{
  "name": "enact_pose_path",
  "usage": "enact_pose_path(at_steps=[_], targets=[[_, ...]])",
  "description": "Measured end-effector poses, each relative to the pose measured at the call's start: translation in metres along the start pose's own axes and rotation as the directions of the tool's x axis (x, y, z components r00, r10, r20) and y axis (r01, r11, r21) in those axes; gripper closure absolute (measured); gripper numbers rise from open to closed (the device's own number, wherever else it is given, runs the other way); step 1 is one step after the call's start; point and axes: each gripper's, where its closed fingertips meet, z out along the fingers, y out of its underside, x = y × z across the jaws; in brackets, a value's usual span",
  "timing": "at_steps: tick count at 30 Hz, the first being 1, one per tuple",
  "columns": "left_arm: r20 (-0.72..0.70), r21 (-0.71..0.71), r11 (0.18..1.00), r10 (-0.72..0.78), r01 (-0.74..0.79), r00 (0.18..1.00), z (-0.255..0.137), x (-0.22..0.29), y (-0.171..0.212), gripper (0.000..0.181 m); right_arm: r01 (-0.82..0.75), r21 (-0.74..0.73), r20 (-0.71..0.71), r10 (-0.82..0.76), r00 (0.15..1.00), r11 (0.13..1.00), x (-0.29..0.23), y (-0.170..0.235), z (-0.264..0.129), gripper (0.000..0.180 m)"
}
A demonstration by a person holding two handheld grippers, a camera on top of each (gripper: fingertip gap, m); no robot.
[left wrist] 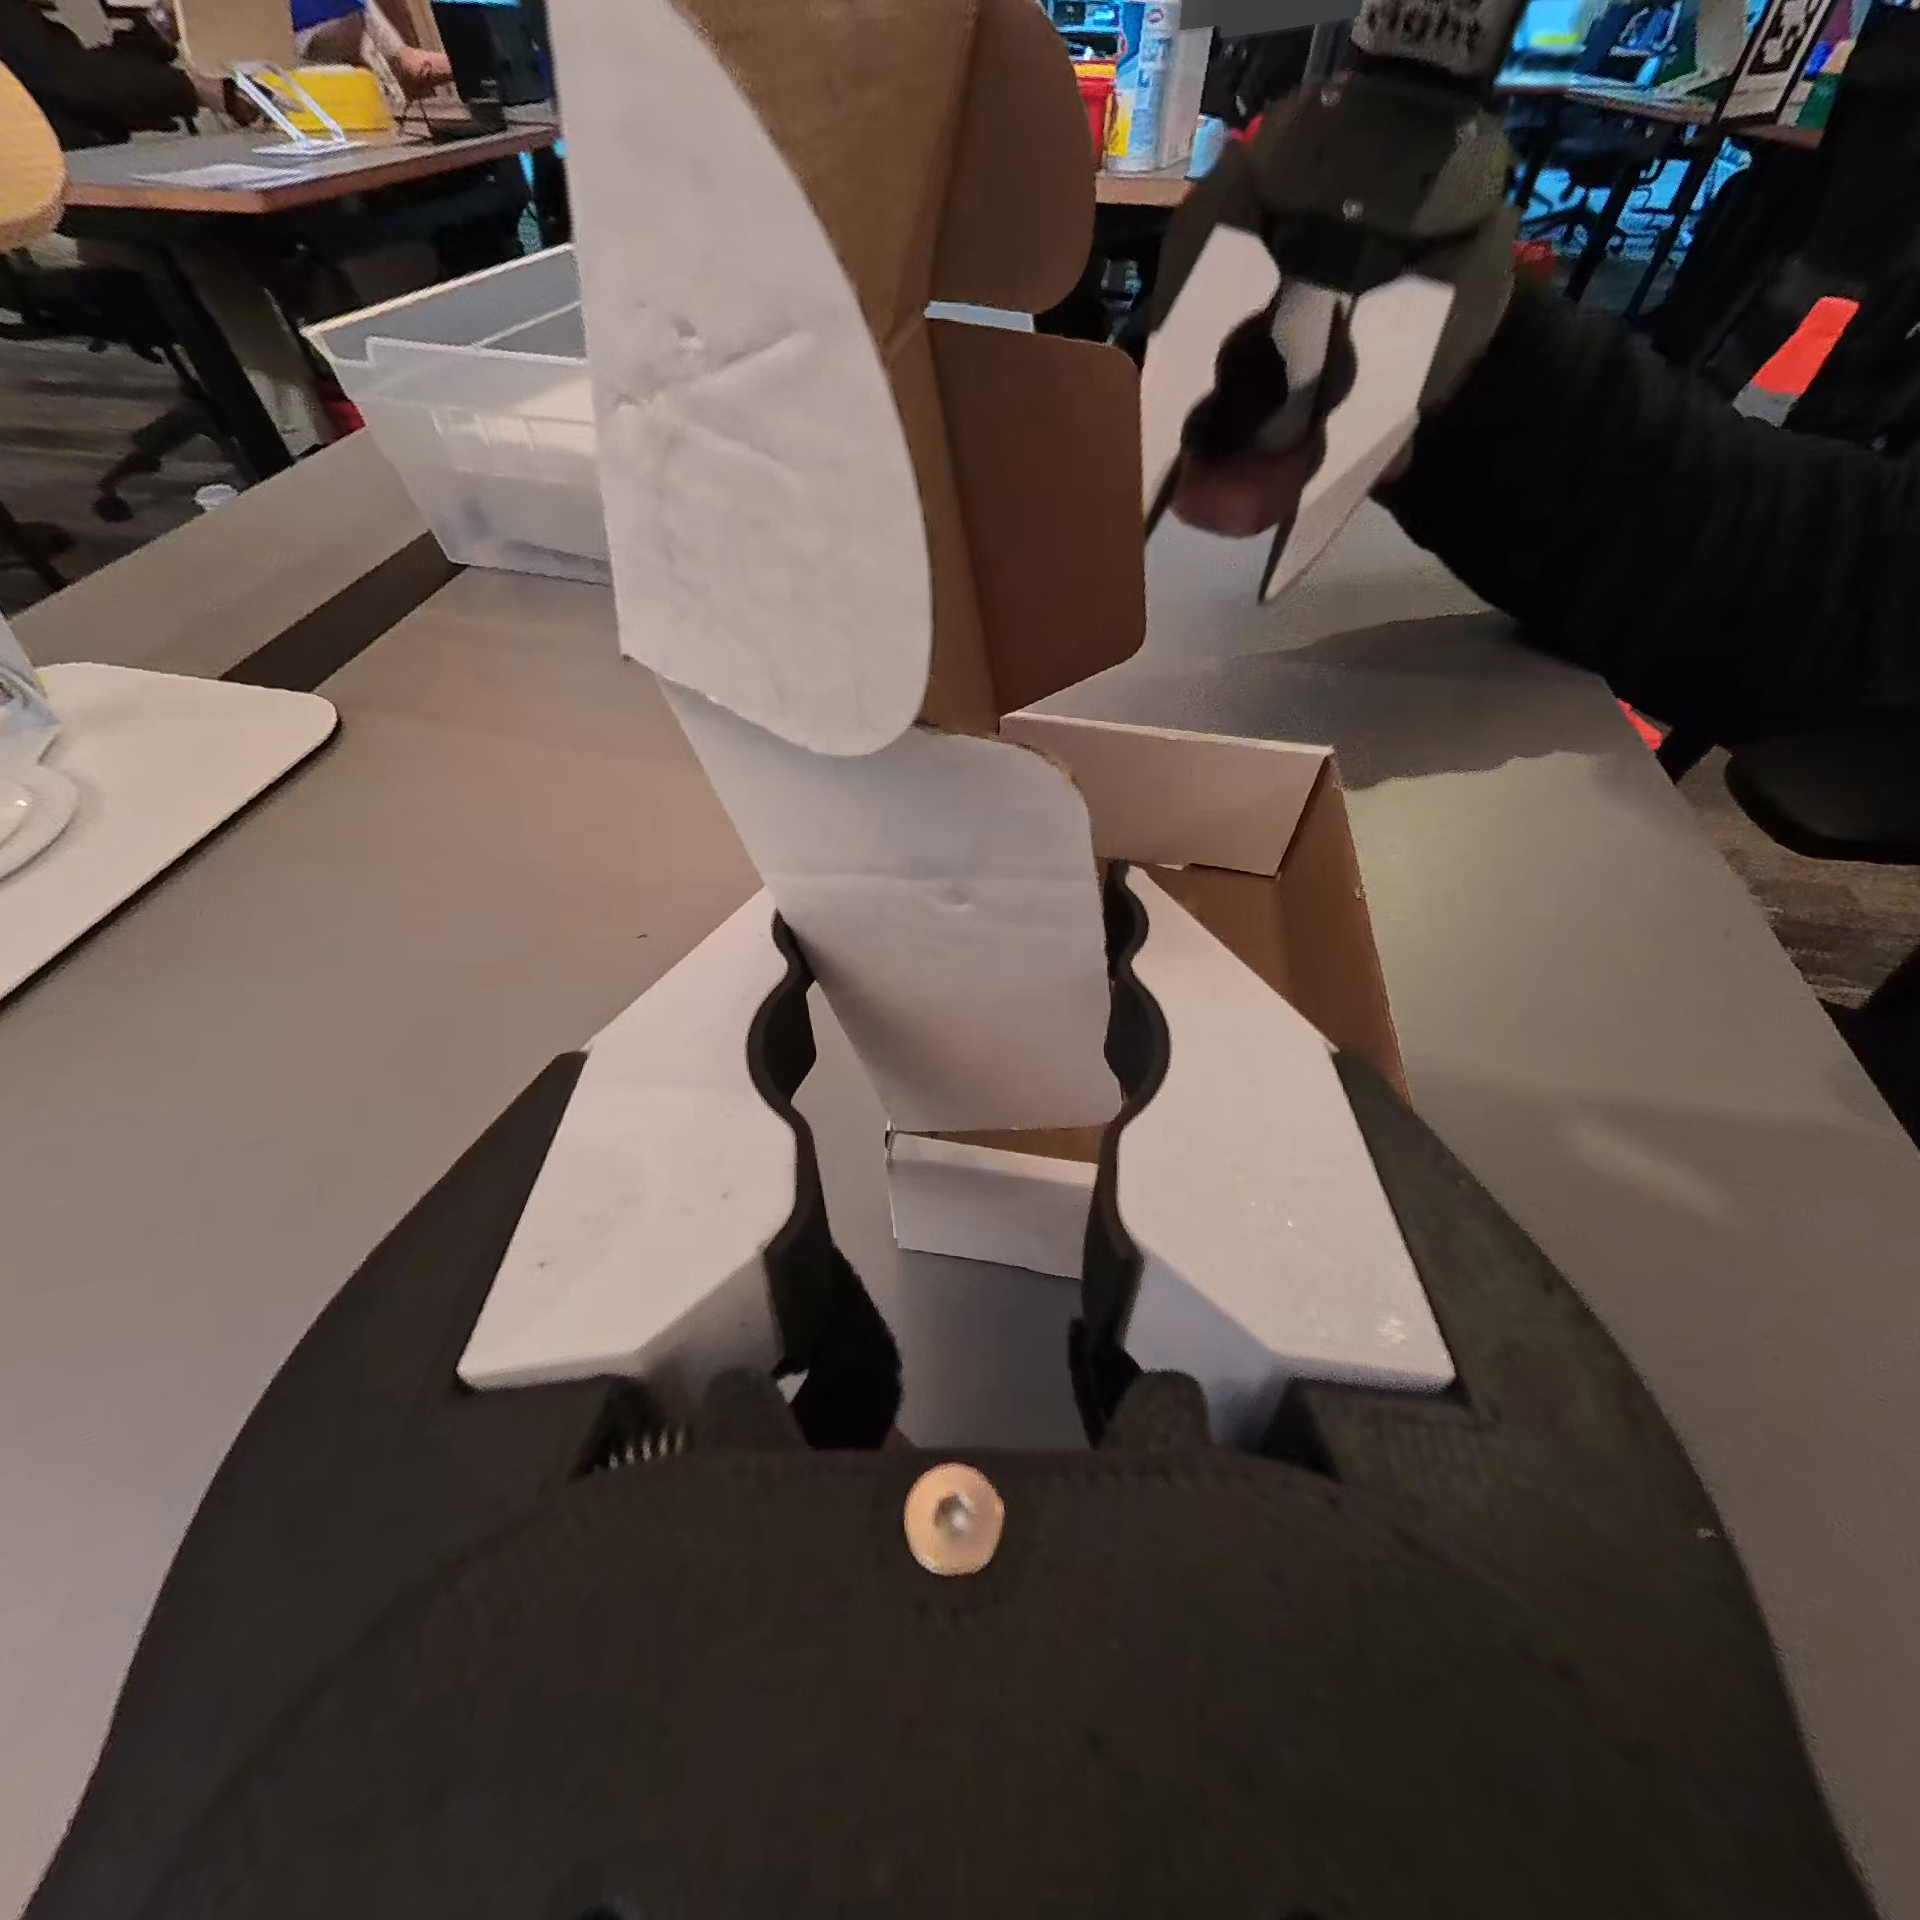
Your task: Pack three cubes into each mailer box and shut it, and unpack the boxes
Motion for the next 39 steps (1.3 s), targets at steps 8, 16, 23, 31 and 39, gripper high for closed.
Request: enact_pose_path(at_steps=[8,16,23,31,39], targets=[[-0.076,0.011,0.999,0.054,-0.053,0.996,0.004,0.013,-0.002,0.127,-0.111,0.125,0.000,0.112,0.994,0.986,0.026,-0.030,0.003,0.115],[0.070,-0.065,0.993,0.098,-0.093,0.993,0.014,0.013,0.002,0.127,-0.012,0.066,0.007,0.011,1.000,0.998,0.008,-0.028,0.038,0.126],[0.150,-0.188,0.963,0.221,-0.192,0.964,0.023,0.021,0.016,0.125,0.139,-0.028,-0.054,-0.140,0.989,0.990,-0.005,-0.010,0.040,0.129],[0.047,-0.196,0.975,0.118,-0.107,0.992,0.026,0.051,0.026,0.099,0.246,-0.139,-0.082,-0.259,0.962,0.959,-0.012,0.007,0.046,0.129],[0.024,-0.118,0.980,0.166,-0.163,0.986,-0.005,0.078,0.010,0.088,0.254,-0.166,-0.045,-0.264,0.963,0.953,-0.020,0.016,0.044,0.118]])
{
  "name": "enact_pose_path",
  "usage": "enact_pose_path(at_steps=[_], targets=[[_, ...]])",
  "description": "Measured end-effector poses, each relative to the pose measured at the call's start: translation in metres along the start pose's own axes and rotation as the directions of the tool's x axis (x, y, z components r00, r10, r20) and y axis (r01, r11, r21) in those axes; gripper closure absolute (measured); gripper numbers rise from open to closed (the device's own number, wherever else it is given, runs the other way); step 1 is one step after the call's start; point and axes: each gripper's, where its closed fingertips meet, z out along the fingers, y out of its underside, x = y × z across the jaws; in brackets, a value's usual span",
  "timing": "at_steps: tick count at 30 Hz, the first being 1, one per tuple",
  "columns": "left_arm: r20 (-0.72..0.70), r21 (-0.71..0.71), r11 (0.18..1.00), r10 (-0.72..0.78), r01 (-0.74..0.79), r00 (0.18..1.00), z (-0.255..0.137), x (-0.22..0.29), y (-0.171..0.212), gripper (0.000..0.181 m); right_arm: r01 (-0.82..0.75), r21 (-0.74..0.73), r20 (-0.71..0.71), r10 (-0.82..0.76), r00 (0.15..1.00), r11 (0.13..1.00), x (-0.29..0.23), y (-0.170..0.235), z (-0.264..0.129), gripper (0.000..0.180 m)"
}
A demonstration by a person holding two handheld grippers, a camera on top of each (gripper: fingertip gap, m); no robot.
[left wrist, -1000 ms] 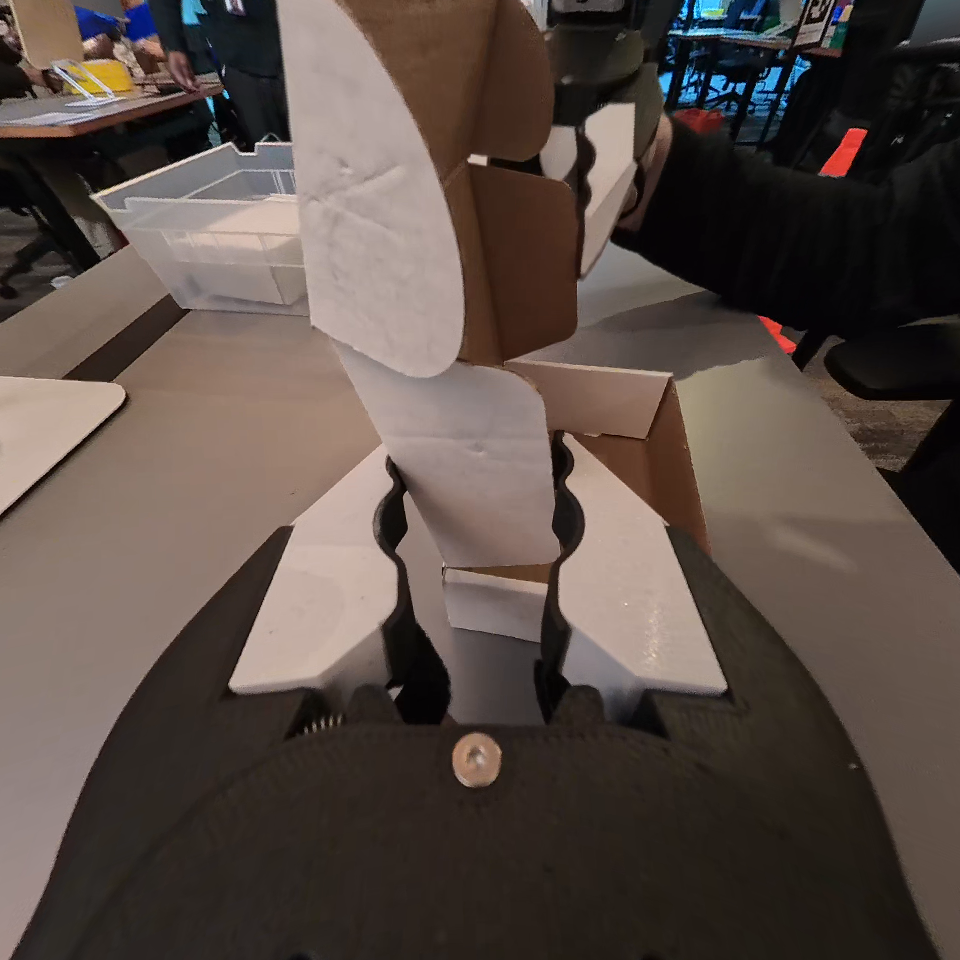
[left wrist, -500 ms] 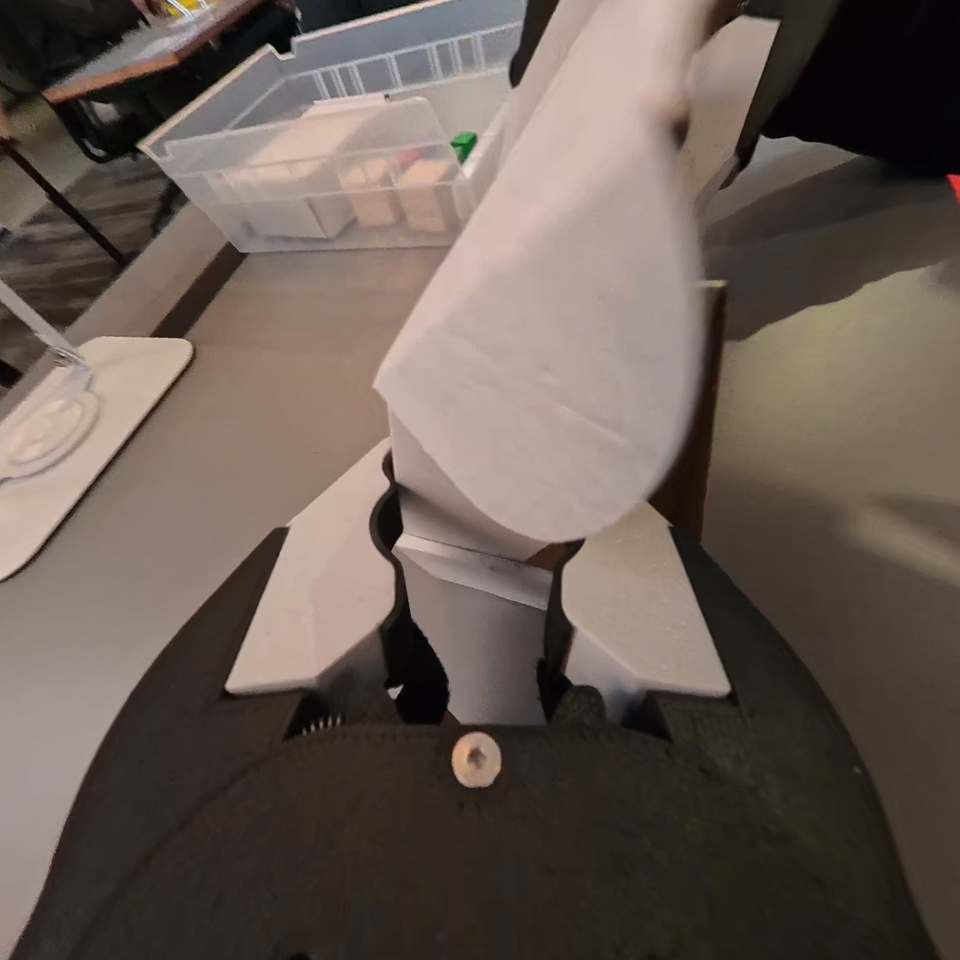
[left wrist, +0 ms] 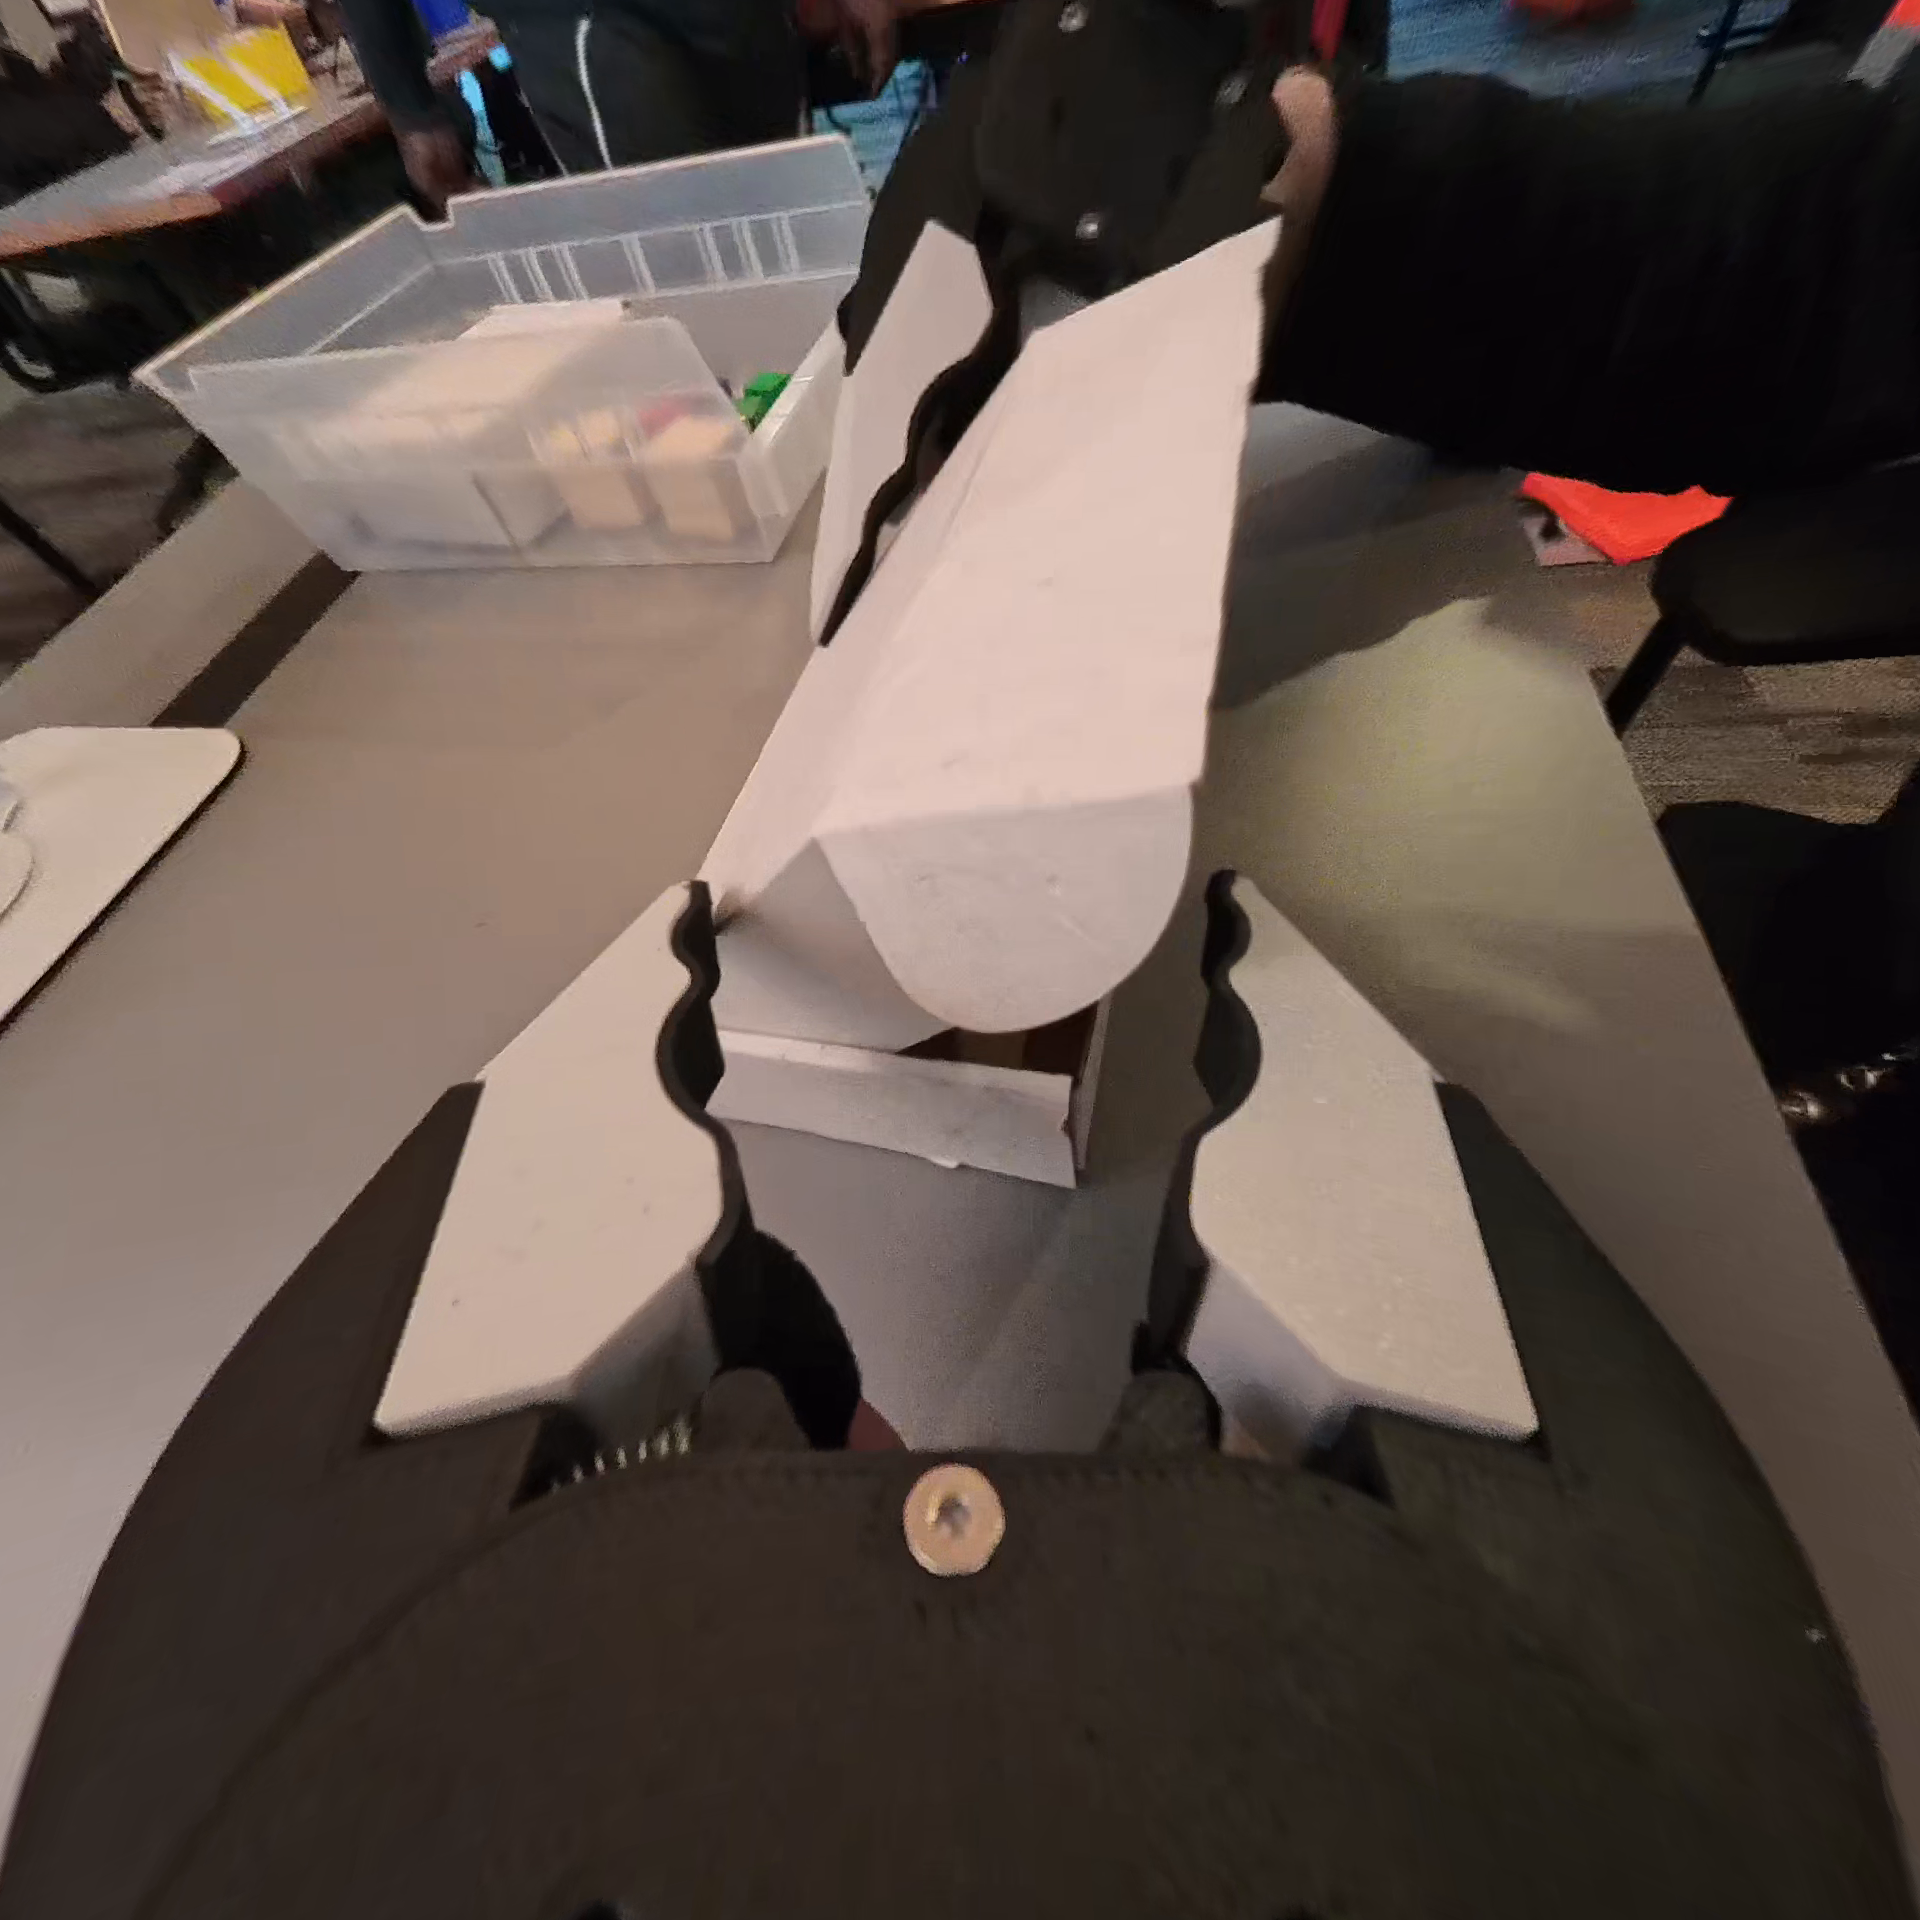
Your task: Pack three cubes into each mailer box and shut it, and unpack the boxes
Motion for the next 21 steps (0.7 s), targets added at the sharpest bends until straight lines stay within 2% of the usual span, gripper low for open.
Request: enact_pose_path(at_steps=[4,7,13,21], targets=[[0.052,-0.054,0.997,0.061,-0.059,0.997,0.005,0.004,0.009,0.091,0.009,0.003,0.021,-0.009,1.000,1.000,-0.006,0.001,0.000,0.112],[0.084,-0.062,0.998,0.019,-0.014,0.996,0.014,0.003,0.006,0.091,0.013,-0.014,0.038,-0.013,0.999,1.000,-0.008,0.001,0.000,0.108],[0.165,-0.113,0.992,0.069,-0.050,0.984,0.026,0.011,0.019,0.084,0.017,-0.028,0.062,-0.015,0.998,0.999,-0.015,0.003,-0.001,0.102],[0.152,-0.097,0.991,0.103,-0.088,0.983,0.025,0.014,0.018,0.089,-0.126,-0.008,0.215,0.125,0.969,0.992,-0.027,-0.001,-0.016,0.089]])
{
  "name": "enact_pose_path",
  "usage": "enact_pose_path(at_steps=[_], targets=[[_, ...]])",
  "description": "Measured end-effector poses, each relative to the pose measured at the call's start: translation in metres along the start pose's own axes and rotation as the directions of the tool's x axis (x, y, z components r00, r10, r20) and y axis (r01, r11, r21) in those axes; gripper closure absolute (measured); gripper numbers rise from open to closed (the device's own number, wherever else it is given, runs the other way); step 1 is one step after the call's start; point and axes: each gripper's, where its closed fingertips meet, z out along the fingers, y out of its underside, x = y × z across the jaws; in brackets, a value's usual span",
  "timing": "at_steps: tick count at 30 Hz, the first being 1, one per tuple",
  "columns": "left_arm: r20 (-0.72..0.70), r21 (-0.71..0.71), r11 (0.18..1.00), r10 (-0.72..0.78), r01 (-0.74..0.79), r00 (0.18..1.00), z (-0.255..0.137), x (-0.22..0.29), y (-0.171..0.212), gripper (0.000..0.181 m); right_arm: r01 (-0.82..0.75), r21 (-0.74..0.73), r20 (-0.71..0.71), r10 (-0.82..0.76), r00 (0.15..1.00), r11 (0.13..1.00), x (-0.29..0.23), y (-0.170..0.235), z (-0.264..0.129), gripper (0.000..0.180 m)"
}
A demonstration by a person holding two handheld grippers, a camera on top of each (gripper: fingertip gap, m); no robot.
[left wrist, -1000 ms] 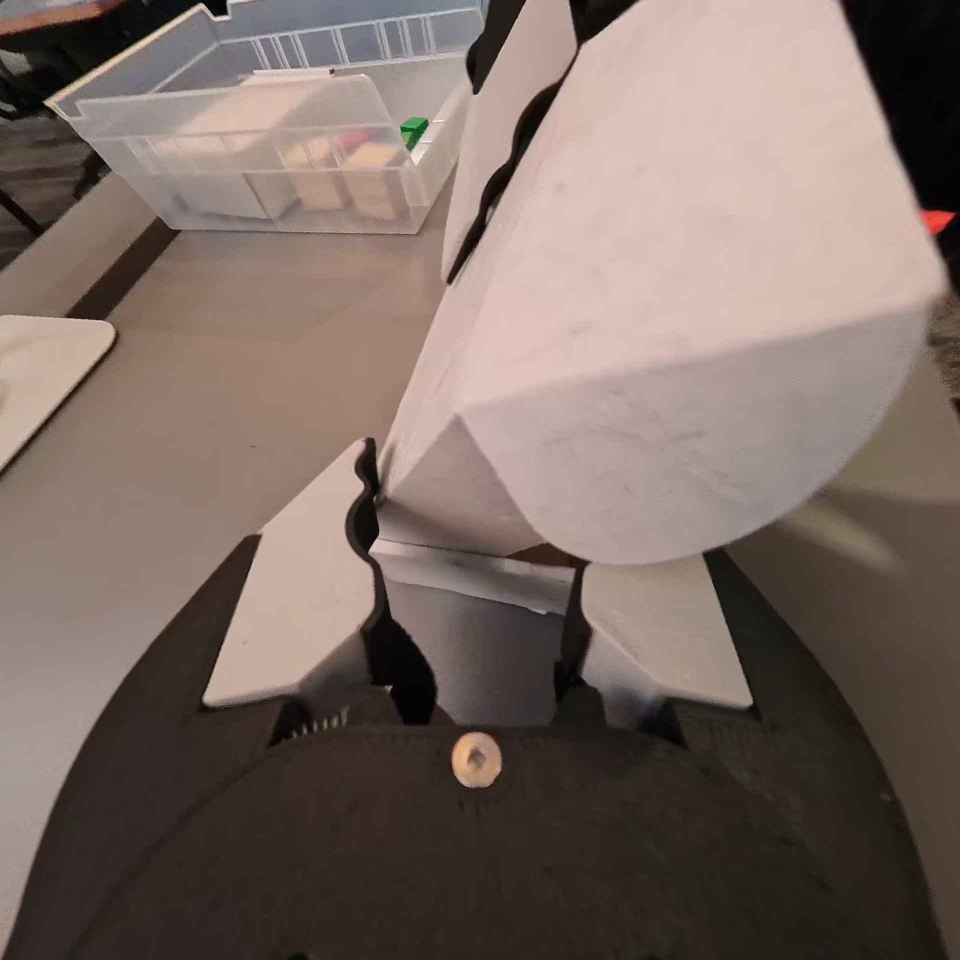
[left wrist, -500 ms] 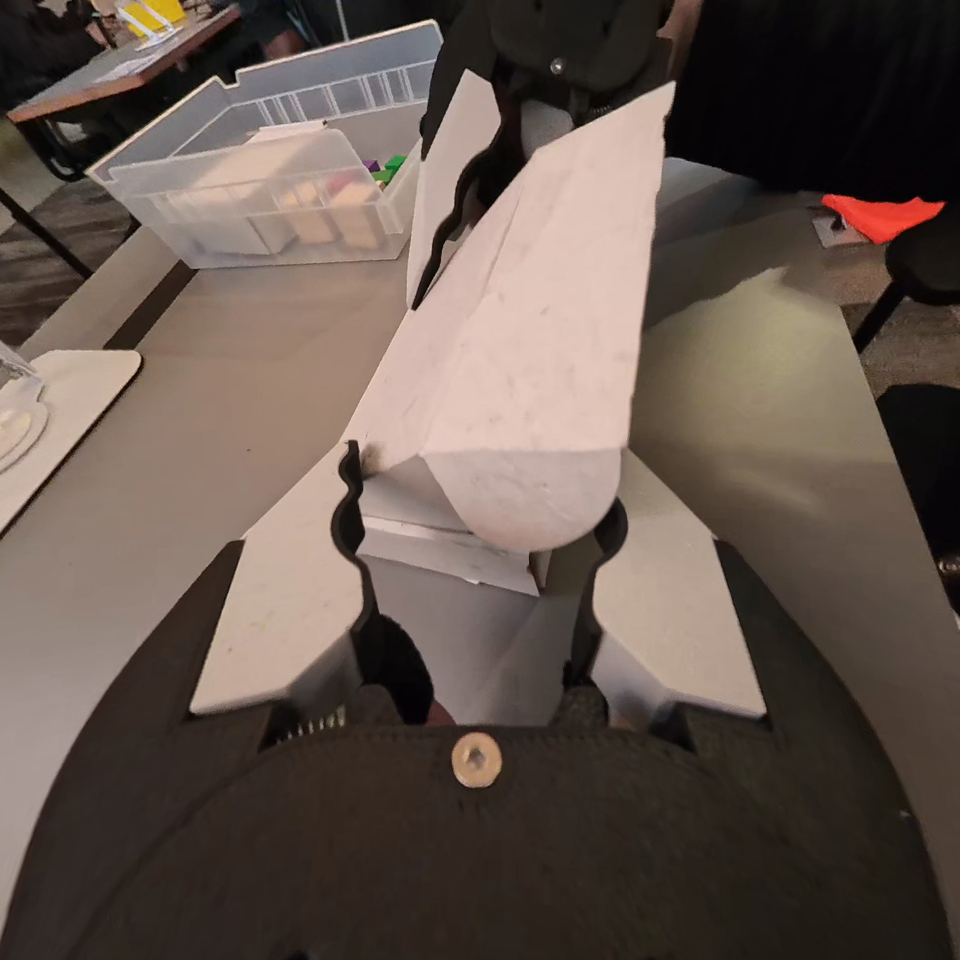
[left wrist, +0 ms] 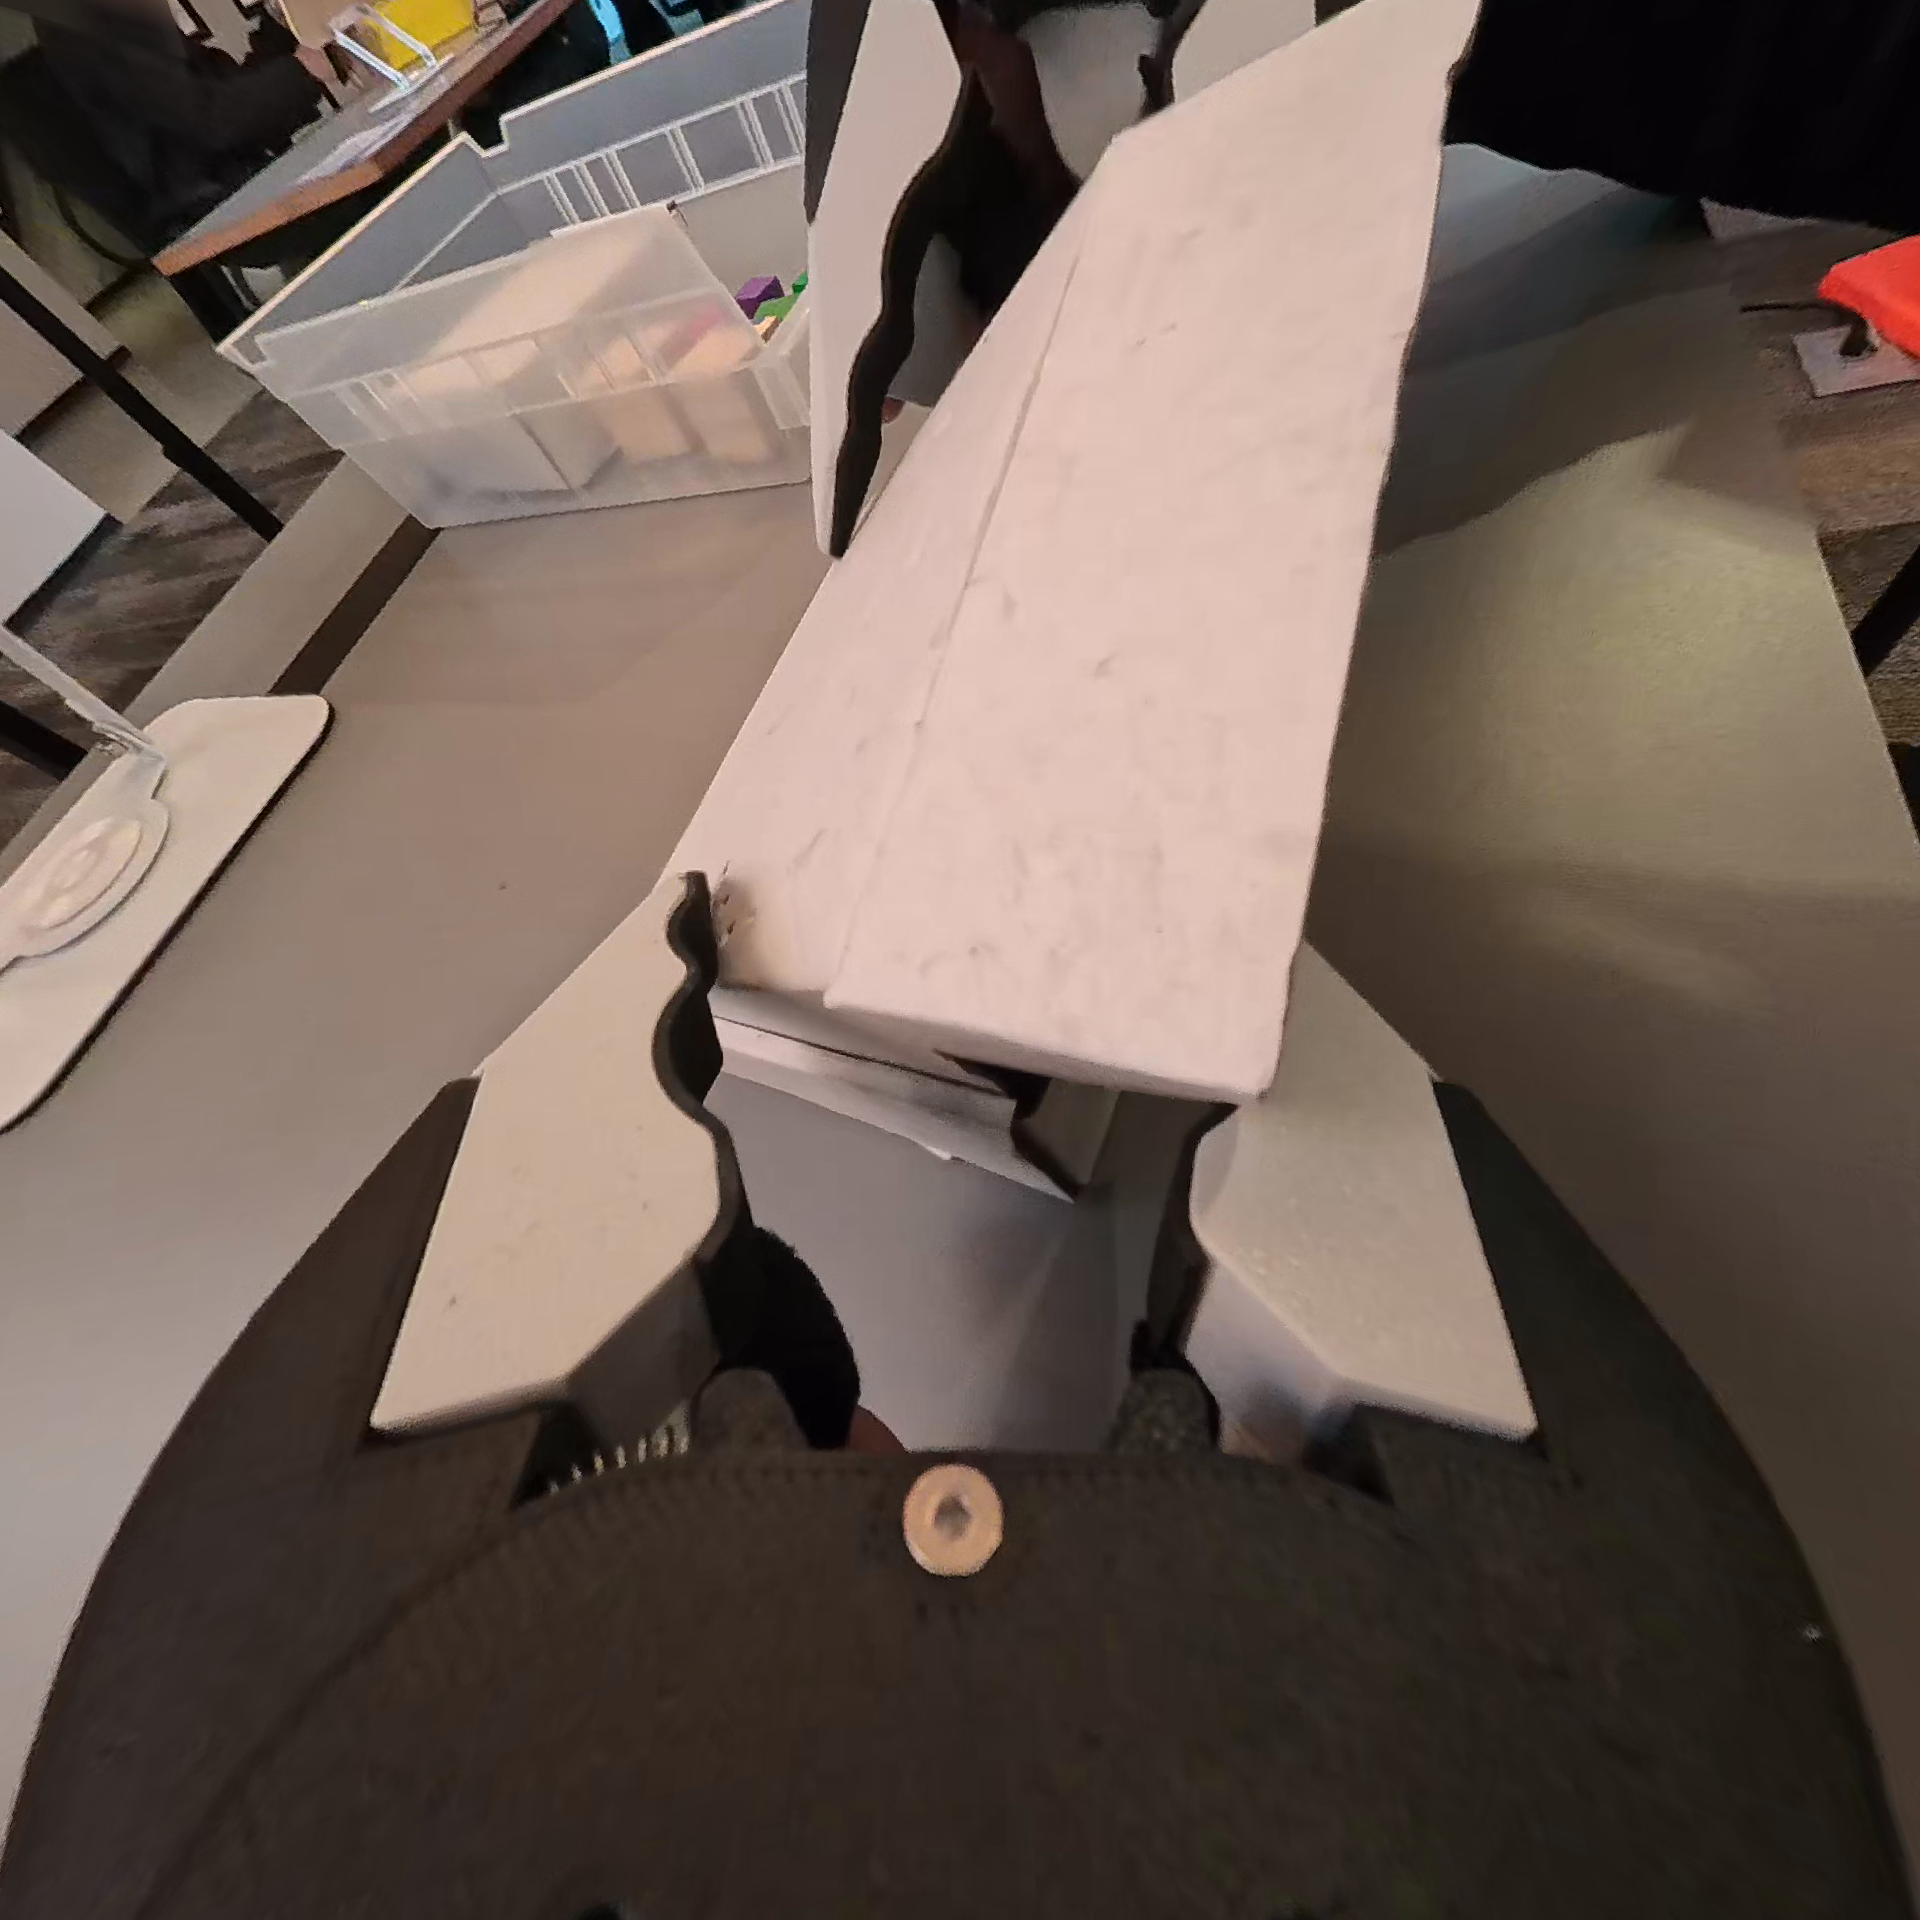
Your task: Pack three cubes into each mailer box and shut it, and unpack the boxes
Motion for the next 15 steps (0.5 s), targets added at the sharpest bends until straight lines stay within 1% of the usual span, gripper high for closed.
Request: enact_pose_path(at_steps=[4,6,7,8,9,12,15], targets=[[0.007,-0.012,1.000,0.029,-0.029,1.000,0.004,0.002,-0.002,0.091,-0.045,0.008,0.040,0.045,0.998,0.999,-0.001,0.005,-0.007,0.086],[0.017,-0.026,0.999,0.045,-0.044,0.999,0.005,0.000,0.000,0.091,-0.057,0.000,0.014,0.057,0.998,0.998,0.006,0.008,-0.010,0.083],[0.021,-0.034,0.998,0.048,-0.047,0.999,0.005,-0.002,0.001,0.090,-0.060,0.011,-0.026,0.060,0.998,0.998,0.014,0.007,-0.013,0.082],[0.026,-0.042,0.997,0.061,-0.060,0.998,0.005,-0.004,0.002,0.091,-0.051,0.022,-0.065,0.052,0.997,0.998,0.019,0.005,-0.019,0.087],[0.020,-0.042,0.997,0.066,-0.065,0.998,0.004,-0.005,0.002,0.093,-0.035,0.016,-0.072,0.036,0.997,0.999,0.017,0.005,-0.024,0.092],[0.015,-0.069,0.995,0.080,-0.079,0.997,0.008,-0.005,0.004,0.091,-0.019,0.017,-0.080,0.021,0.997,1.000,0.011,0.007,-0.040,0.092],[0.005,-0.100,0.990,0.098,-0.097,0.995,0.012,-0.001,0.009,0.085,0.032,0.008,-0.082,-0.032,0.996,0.999,0.001,0.008,-0.045,0.086]])
